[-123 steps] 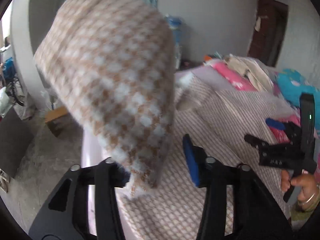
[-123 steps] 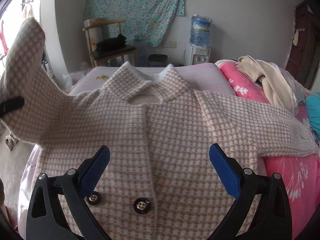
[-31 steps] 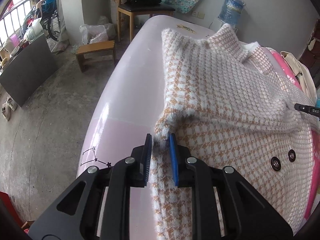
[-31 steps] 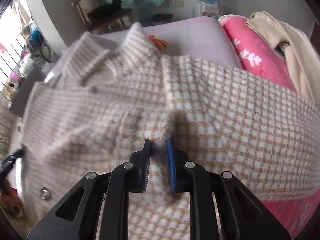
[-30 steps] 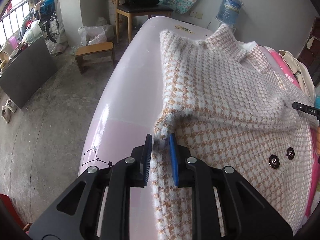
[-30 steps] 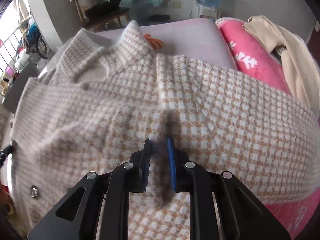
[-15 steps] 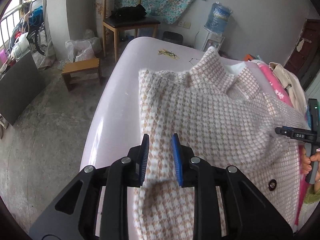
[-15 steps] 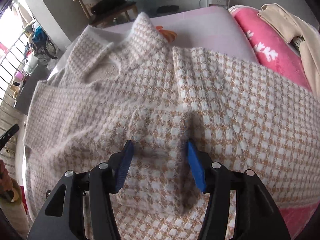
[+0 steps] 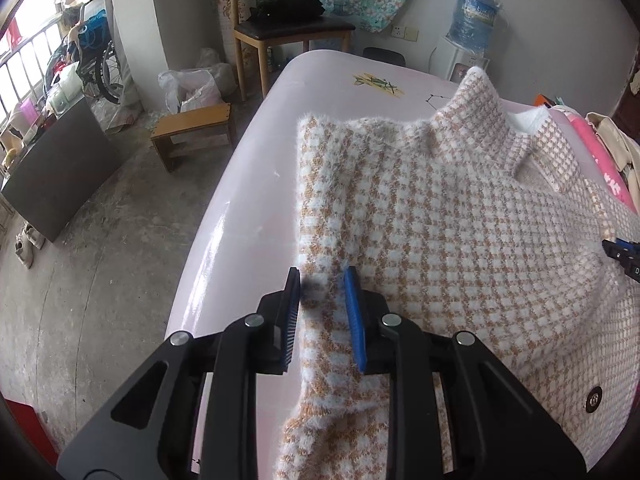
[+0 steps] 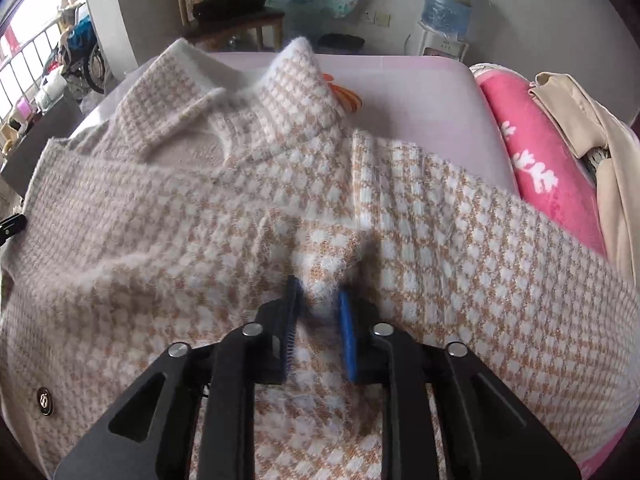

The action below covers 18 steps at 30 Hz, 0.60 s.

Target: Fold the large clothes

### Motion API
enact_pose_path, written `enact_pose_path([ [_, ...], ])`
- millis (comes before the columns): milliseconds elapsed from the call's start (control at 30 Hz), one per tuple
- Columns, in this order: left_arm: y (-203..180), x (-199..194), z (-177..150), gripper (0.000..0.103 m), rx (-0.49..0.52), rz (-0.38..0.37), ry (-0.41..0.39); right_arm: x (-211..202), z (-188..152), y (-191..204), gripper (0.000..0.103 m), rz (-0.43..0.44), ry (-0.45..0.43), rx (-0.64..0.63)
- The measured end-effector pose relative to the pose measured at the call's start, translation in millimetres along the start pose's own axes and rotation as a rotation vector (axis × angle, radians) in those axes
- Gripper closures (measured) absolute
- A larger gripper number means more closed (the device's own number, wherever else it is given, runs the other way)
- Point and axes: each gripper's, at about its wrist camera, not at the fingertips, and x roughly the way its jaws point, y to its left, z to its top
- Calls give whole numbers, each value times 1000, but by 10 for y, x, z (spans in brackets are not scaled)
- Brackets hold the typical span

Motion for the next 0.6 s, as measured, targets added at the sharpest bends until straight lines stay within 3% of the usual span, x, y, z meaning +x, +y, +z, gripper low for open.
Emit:
enact_pose_path([
  [133, -53, -338, 7, 76, 53, -49, -72, -312, 20, 9, 69, -5, -33, 24],
  [200, -183, -424, 32, 61, 90, -92, -73, -479, 44, 104, 57, 69, -78, 19],
  [300, -497, -361, 34, 50, 136, -125, -29, -482, 72, 405, 54, 194, -82, -44],
  [400, -846, -165, -95, 40, 211, -101, 23, -285, -10, 706, 53, 177, -44, -121],
  [467, -987, 20, -235, 35, 253, -34, 68, -59, -131, 754, 52, 150, 14, -124],
  [500, -1001, 60, -285, 30, 253, -11, 56, -99, -196, 773, 52, 142, -32, -135],
  [567, -960, 55, -310, 18, 226, 28, 35, -173, -240, 795, 52, 120, -23, -151],
  [600, -924, 53, -303, 18, 213, 14, 40, -222, -256, 782, 52, 123, -19, -140],
])
